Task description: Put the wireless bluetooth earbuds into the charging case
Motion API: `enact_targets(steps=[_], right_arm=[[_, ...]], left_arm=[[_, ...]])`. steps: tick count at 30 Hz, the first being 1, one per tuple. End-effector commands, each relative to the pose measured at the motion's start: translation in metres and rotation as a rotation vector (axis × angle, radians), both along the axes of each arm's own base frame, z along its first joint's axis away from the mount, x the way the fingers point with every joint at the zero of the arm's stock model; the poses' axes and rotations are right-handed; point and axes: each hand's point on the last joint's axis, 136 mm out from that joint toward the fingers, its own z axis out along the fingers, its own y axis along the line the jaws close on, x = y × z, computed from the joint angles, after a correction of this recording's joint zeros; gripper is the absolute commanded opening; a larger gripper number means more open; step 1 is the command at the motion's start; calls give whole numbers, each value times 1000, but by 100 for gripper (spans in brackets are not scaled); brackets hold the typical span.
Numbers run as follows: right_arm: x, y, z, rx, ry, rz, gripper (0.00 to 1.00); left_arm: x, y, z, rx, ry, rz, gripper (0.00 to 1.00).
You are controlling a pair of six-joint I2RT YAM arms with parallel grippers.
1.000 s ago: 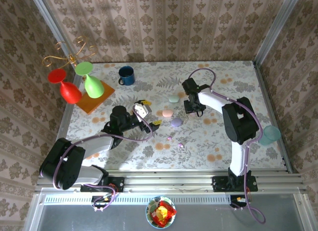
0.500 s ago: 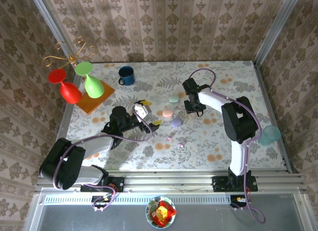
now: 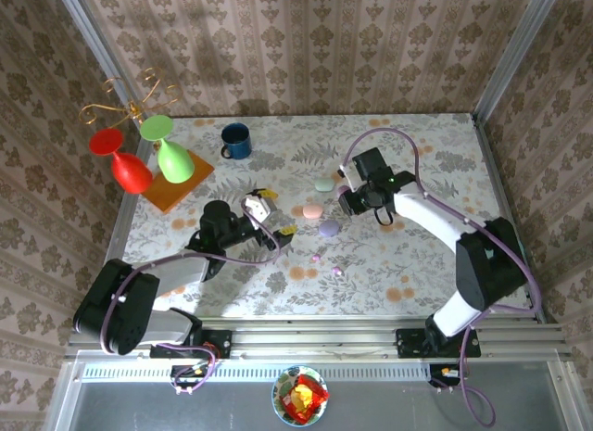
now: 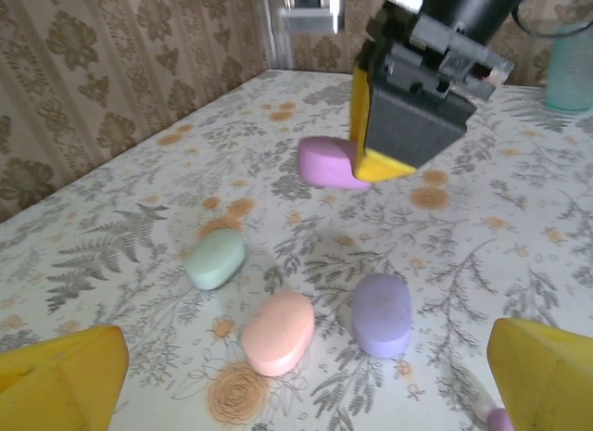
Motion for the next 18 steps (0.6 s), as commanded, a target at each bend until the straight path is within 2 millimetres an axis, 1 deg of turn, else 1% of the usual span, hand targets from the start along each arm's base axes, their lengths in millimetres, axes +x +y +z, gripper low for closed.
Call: enact_targets(steps=[1,5,10,11,14,18], right_arm=[[-18,24,17,61,-59,204,36],[-34,36,30,80,-81,310,35],[-57,52,40,85,-86,442,35],[-62,56,42,85,-85,470,35],[-76,70,50,99,-96,547,35],[-97,84,56,113,-97,644,35]], left_arm=[[-16,-5,11,-12,13,-129,100],[-22,-5,10,-3,43,-178,99],[-36,-8,11,8,61,-259,100],[-32,-2,11,11,64,-251,100],[-37,-2,11,11,69,-277,100],[-46,-5,14,-9,81,-335,96]])
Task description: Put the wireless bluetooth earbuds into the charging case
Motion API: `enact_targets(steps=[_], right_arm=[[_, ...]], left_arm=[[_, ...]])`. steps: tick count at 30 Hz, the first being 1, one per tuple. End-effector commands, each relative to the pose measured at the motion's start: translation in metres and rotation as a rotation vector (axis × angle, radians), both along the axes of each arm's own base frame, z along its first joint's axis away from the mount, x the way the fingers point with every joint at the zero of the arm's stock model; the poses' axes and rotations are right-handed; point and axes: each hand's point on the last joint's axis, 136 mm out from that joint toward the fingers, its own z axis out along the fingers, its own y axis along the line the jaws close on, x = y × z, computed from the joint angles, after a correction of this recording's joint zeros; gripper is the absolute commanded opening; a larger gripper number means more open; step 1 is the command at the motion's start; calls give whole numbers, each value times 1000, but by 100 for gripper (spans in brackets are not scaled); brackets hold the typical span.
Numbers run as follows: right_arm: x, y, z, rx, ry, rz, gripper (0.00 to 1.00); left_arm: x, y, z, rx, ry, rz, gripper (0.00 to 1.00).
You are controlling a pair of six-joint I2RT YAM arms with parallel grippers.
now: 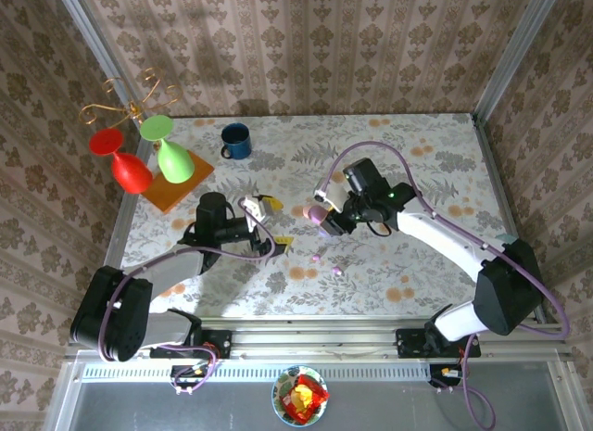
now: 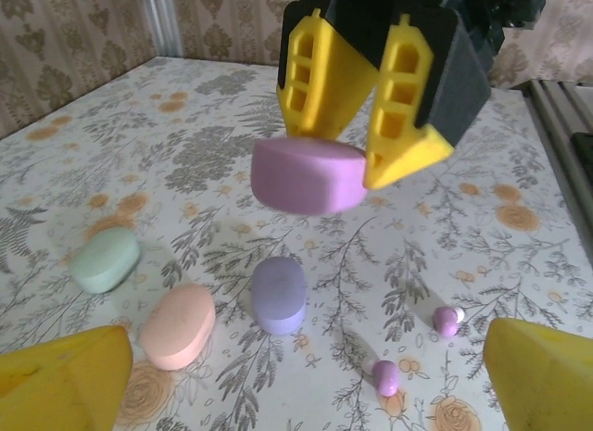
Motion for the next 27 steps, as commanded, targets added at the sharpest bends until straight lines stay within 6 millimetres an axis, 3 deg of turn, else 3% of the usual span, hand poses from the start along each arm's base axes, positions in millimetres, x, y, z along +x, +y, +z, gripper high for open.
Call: enact_targets(steps=[1,8,16,21,27], right_arm=[[-23,15,21,38,-21,131,35],[-41,38,32,61,-32,247,35],[-45,54,39,82,-49,304,35],[-44,60,44,91,-66,318,35],[-45,63,42,90,-58,336,35]], left_arm=[[-15,-4,13,-33,-18,-107,95],[-27,-7,13,-60,50,-177,89],[-35,-11,16,-80,93,-228,84],[-34,-14,22,-114,127,-246,72],[-33,-16,25,-147,140,-261,67]])
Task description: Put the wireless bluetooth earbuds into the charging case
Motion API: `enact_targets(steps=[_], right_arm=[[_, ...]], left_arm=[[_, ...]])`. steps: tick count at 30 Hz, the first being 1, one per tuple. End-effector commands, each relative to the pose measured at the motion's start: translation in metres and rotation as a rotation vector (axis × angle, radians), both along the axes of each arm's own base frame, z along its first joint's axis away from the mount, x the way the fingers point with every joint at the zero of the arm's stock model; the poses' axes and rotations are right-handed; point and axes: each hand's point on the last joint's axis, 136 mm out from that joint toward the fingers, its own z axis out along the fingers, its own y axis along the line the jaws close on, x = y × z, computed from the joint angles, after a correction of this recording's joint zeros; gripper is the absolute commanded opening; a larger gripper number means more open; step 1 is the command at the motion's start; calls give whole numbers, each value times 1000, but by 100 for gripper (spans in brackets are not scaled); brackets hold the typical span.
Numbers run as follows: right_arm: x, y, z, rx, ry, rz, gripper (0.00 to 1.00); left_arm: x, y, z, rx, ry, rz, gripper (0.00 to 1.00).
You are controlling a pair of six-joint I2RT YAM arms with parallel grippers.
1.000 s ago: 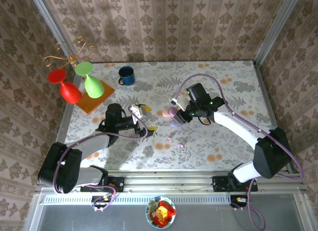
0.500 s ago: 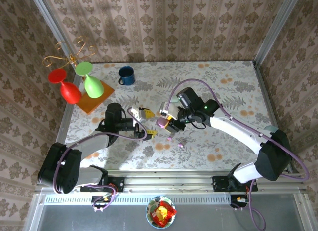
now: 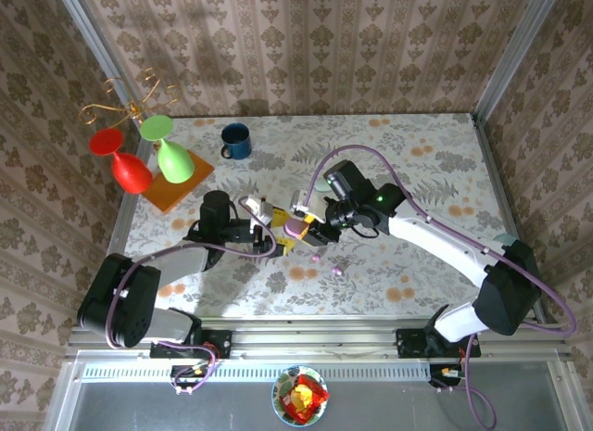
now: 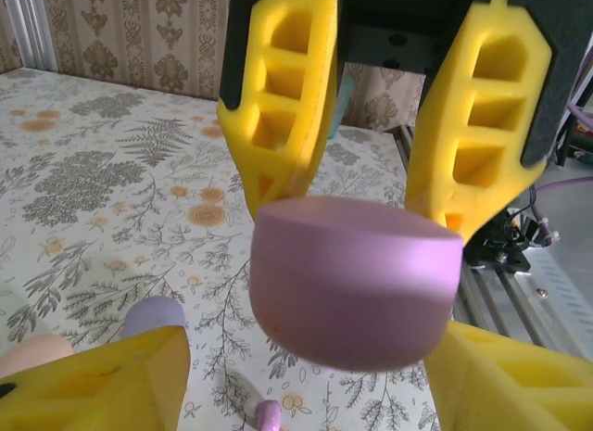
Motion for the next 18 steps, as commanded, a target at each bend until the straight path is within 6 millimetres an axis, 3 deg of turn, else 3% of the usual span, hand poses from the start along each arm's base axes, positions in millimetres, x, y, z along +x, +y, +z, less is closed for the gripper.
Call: enact_targets(steps=[1,6,18], right_arm=[[-3,8,5,12,3,44,35],[0,8,2,-3,-1,39,34],[1,10,6,11,-4,48,34]], left_arm=[[-3,-4,17,-52,-19,-48,68],[-5,-3,17,-52,-36,-54,68],[-5,-2,12,-24,-47,-47,58]])
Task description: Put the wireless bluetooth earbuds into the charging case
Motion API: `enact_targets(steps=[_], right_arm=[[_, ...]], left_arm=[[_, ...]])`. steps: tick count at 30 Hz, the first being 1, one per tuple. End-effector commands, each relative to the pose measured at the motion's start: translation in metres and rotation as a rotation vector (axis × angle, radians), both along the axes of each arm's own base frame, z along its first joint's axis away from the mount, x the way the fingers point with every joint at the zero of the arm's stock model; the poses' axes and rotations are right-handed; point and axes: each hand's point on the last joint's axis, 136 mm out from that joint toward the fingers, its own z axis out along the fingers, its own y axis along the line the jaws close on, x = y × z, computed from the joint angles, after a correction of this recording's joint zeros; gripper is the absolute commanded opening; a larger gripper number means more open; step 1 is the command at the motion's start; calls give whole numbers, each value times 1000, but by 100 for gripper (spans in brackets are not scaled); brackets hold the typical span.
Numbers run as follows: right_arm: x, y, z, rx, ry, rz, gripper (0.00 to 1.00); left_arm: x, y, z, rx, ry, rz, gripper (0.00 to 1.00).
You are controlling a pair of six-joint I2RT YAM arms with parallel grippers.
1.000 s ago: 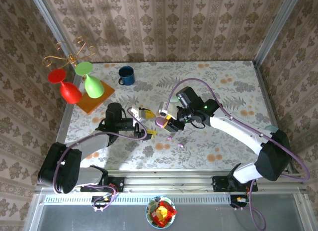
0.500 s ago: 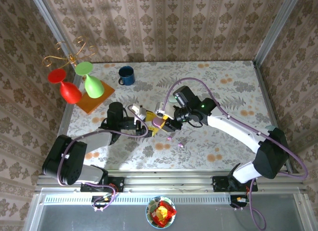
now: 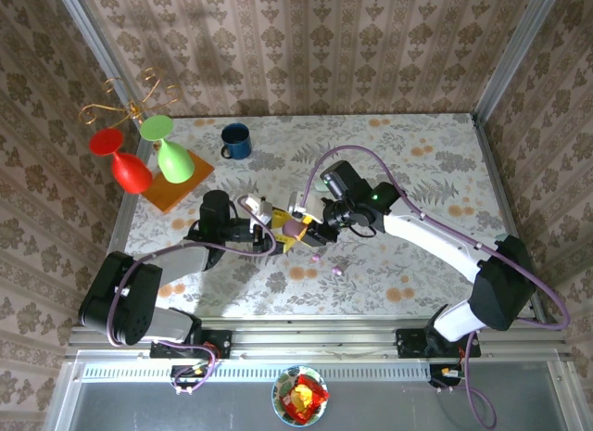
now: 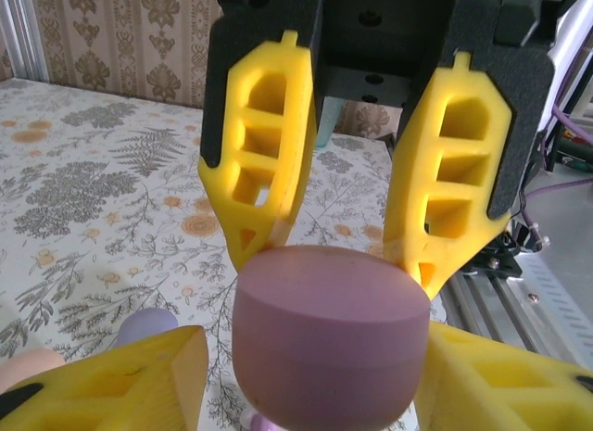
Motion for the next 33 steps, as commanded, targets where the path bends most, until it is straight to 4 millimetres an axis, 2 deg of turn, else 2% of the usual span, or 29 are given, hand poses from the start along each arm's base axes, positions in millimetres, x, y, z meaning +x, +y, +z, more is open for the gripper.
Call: enact_targets(steps=[1,17,30,33], right_arm=[[-1,8,14,29,-13,30,34],[-1,9,8,7,13,33,33],[0,5,4,-21,7,34,33],[-1,5,4,-20,10,37,34]], left_arm=[[-4,-1,10,-11,-45,-31,58],[-13,-7,14,-16,-68,-55,54],[-13,-6,13,-14,-58,-54,35],[-14,-6,14,-15,-58,-58,26]])
